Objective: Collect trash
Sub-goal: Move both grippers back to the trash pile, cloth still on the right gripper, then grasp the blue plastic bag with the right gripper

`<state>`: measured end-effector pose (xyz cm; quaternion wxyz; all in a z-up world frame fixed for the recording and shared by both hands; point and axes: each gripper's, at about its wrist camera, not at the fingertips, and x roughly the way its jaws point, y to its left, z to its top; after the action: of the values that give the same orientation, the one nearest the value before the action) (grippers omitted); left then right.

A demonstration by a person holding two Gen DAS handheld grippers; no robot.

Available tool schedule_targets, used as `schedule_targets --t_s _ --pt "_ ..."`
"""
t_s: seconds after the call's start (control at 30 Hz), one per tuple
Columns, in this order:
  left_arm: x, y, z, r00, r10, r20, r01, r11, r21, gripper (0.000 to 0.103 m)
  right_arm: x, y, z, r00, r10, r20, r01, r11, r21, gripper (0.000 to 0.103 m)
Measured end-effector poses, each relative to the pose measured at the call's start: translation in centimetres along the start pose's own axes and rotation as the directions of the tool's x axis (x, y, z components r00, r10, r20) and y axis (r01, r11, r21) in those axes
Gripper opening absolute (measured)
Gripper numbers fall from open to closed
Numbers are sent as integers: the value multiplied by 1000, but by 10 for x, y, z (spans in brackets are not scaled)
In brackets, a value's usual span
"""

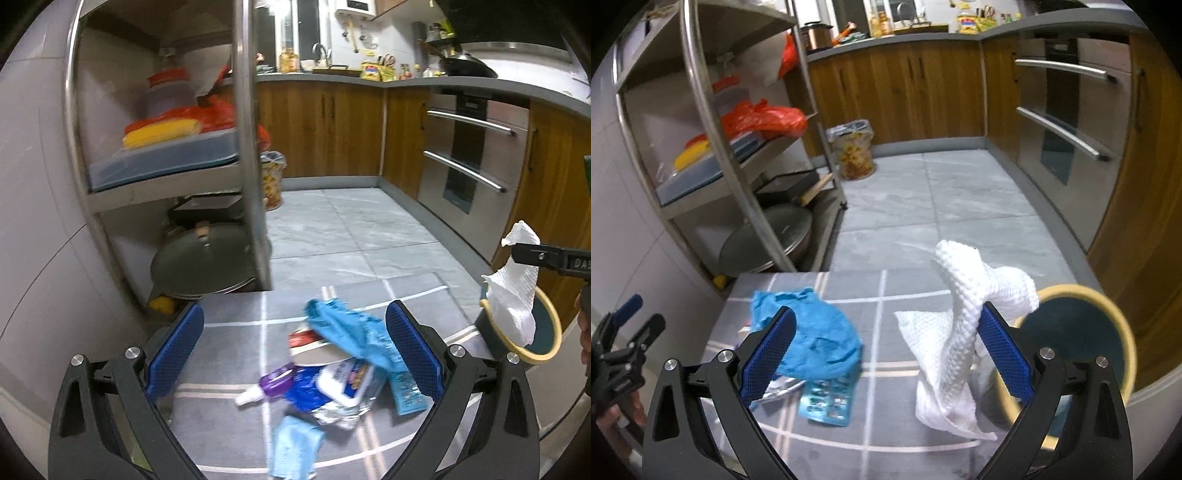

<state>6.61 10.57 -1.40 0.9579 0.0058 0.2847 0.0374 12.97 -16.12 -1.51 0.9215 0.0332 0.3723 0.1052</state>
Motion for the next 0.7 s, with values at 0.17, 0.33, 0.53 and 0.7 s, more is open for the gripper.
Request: schedule_targets --t_s 0.17,0.33,0.53,0.7 --pt "8 24 -8 999 33 -29 -34 999 -29 97 15 24 -2 999 35 -37 -36 999 -19 97" --pt "14 39 -9 998 50 -39 -51 997 -50 97 32 58 -7 995 66 -77 -74 991 -110 97" --pt "26 52 -17 996 61 -68 -64 997 -53 97 56 90 -19 988 81 -132 -108 971 -211 95" --pt "32 61 -20 995 58 -82 -63 996 -69 97 80 110 -32 978 88 -190 -136 957 -257 94"
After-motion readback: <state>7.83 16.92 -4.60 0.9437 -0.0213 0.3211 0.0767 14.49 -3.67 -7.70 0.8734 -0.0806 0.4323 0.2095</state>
